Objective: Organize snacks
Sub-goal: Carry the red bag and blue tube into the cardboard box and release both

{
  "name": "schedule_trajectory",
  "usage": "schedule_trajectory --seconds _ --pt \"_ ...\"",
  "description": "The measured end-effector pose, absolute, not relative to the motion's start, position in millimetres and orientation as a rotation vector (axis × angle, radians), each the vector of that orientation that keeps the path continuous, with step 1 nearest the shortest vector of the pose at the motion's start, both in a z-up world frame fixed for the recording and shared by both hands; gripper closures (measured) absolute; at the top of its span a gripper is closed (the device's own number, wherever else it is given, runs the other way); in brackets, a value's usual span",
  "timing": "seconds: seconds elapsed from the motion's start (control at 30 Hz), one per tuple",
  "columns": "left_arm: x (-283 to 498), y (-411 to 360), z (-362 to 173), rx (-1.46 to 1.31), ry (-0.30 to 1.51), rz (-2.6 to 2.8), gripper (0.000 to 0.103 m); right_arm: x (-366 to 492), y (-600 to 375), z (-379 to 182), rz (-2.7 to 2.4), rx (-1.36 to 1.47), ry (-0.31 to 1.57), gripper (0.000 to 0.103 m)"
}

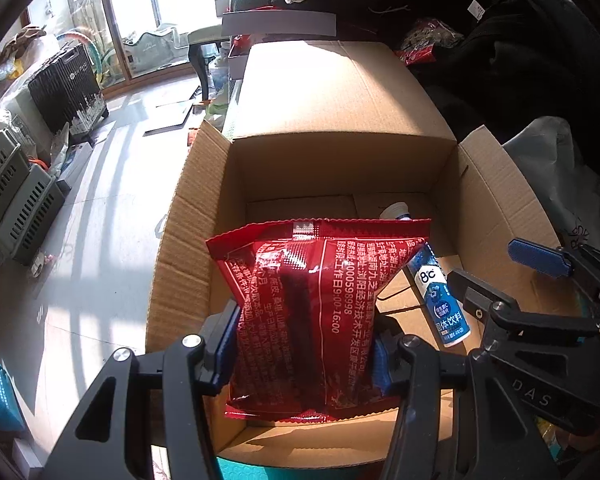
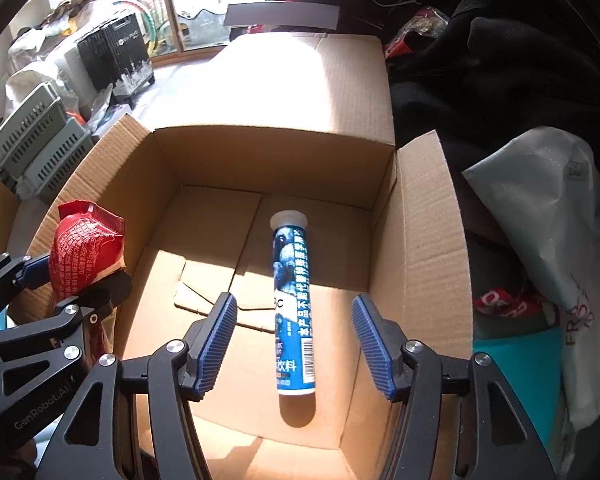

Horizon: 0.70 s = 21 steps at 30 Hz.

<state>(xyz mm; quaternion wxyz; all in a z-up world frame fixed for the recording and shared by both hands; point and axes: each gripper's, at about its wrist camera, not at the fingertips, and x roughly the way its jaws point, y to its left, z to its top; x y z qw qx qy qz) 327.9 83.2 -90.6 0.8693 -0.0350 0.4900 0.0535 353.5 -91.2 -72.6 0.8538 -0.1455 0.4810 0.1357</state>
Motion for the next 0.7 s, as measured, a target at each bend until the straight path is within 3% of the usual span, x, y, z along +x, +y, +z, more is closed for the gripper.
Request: schedule_trajectory --seconds 0.03,0.2,0.7 --pt "327.6 83.2 -89.2 -0.077 1.03 0.119 0.05 350.3 -91.8 -70.3 0.262 -0.331 0.995 0.021" --pt "319.2 82.4 -75.4 -0.1 1.021 0.12 0.05 332.5 -103.7 -54.7 0.255 -0.343 0.946 0.012" --pt "272.7 59.3 0.1 -0.099 0.882 0.082 0.05 280.7 -129.4 21.6 0.244 -0.279 0.856 0.01"
